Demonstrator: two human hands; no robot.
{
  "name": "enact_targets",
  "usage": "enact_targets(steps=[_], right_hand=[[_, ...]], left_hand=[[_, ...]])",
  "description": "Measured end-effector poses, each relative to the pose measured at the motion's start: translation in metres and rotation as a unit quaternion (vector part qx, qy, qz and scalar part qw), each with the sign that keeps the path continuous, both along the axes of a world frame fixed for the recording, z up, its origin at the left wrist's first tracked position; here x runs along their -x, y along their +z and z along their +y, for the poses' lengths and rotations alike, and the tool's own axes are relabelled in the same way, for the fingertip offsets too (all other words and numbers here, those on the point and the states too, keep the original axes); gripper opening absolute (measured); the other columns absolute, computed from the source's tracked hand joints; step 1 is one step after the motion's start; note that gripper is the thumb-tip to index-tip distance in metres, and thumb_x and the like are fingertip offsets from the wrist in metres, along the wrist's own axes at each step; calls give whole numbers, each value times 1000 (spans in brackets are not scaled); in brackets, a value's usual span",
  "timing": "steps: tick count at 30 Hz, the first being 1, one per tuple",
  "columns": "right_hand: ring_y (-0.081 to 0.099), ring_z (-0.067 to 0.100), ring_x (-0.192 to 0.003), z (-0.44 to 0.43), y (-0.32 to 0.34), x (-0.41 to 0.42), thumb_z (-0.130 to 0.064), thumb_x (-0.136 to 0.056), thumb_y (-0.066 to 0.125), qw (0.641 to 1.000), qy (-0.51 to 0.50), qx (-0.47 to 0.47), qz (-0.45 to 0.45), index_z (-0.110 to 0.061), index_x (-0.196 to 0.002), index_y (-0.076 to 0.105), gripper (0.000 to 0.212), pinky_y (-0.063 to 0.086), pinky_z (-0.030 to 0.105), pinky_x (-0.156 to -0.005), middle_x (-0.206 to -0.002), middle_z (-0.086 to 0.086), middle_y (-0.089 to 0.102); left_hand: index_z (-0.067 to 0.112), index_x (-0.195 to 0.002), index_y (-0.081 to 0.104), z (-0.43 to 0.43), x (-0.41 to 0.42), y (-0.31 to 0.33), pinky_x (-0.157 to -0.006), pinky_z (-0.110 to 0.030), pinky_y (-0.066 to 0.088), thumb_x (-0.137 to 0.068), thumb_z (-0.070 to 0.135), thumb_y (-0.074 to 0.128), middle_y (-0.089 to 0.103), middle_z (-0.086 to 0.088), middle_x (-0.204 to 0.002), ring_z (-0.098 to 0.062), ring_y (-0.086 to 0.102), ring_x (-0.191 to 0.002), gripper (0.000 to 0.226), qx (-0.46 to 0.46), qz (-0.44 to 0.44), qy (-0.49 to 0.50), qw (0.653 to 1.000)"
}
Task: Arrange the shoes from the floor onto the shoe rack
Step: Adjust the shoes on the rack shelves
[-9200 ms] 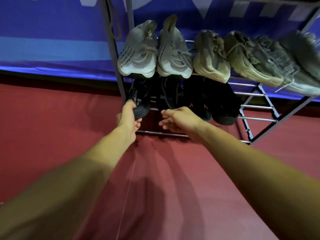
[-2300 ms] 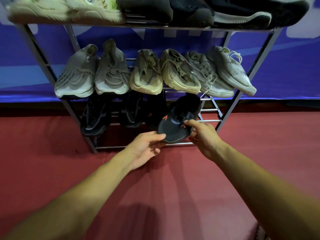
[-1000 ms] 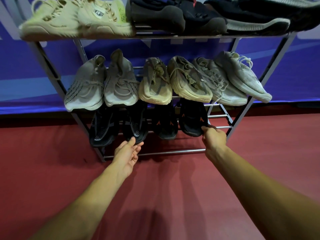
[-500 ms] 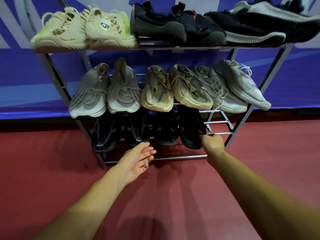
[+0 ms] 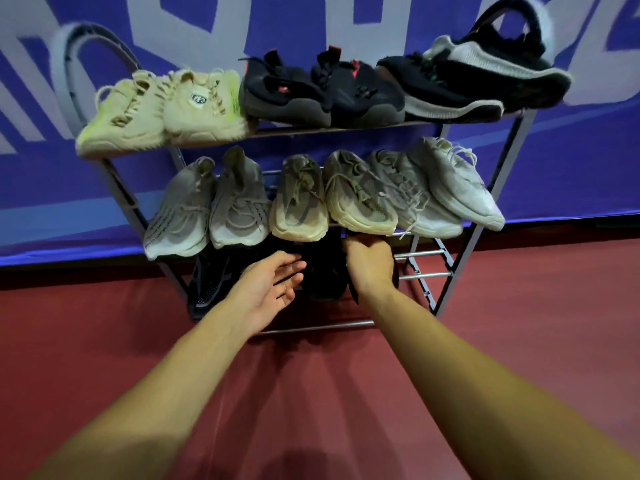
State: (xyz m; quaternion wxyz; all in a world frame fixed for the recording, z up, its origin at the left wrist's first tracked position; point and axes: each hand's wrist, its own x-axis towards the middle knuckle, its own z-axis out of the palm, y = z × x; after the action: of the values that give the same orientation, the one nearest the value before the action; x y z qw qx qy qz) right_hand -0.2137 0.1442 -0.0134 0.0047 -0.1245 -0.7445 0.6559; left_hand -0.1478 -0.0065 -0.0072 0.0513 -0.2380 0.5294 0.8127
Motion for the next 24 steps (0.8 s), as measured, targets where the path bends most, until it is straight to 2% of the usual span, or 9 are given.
enact_targets(steps=[3,6,9,10,13,16,18,20,24], right_hand=[[59,29,-78,5,5,-8,-33,-71,60,999,28,9,-12,-5,-85,70,32,52,42,-80,-84,12,69],[53,24,-72,9,15,-17,-29,-72,63,998,42,40,-12,-16,-70,59,14,44,38,-71,-73,6,59],[49,19,-63,13,21,-28,-29,-73,63,997,68,45,-7,-20,-57,52,21,40,36,-66,-62,-3,54],[51,17,-62,15,22,-30,-29,-74,64,996,79,46,-5,-21,-58,56,20,43,37,-67,-61,-5,57],[63,16,-73,20,24,-32,-34,-80,70,995,80,62,-1,-15,-77,70,20,53,38,-78,-77,0,72],[62,13,-69,26,29,-32,-44,-84,68,992,71,101,-7,-11,-93,73,35,47,29,-65,-85,3,74],[63,14,-71,28,30,-33,-48,-86,64,992,46,119,-12,-10,-99,74,41,44,27,-63,-90,4,76],[62,13,-70,28,34,-35,-49,-88,63,989,20,144,-16,-12,-98,73,39,44,26,-61,-92,5,76],[52,8,-49,21,48,-35,-36,-88,63,973,-22,228,-39,-14,-79,68,25,36,18,-39,-77,3,72]], left_hand=[[14,-101,70,14,-2,13,-58,-21,41,-89,16,63,75,2,-87,-9,65,-71,14,44,-8,12,999],[12,-100,68,26,-6,25,-58,-22,40,-89,13,63,74,1,-87,-10,64,-72,12,59,-12,43,997],[14,-92,66,34,-10,37,-57,-22,40,-86,13,65,71,-1,-92,-10,62,-73,5,55,-3,64,996],[16,-89,65,36,-10,40,-57,-22,40,-86,15,65,71,0,-92,-10,62,-73,3,57,5,73,996],[19,-89,68,39,-8,44,-58,-22,41,-84,23,67,72,2,-90,-8,63,-70,7,78,34,75,994],[22,-92,71,39,-5,42,-57,-22,41,-82,37,69,74,5,-87,-7,63,-68,18,94,44,81,991],[23,-90,71,38,-4,39,-55,-22,39,-82,42,70,75,5,-82,-7,63,-66,21,67,46,104,991],[22,-88,70,40,-2,38,-52,-21,37,-82,39,70,73,4,-76,-7,61,-62,18,25,48,123,991],[15,-86,68,39,0,42,-52,-20,32,-85,23,65,72,-2,-82,-5,57,-57,9,-34,48,138,989]])
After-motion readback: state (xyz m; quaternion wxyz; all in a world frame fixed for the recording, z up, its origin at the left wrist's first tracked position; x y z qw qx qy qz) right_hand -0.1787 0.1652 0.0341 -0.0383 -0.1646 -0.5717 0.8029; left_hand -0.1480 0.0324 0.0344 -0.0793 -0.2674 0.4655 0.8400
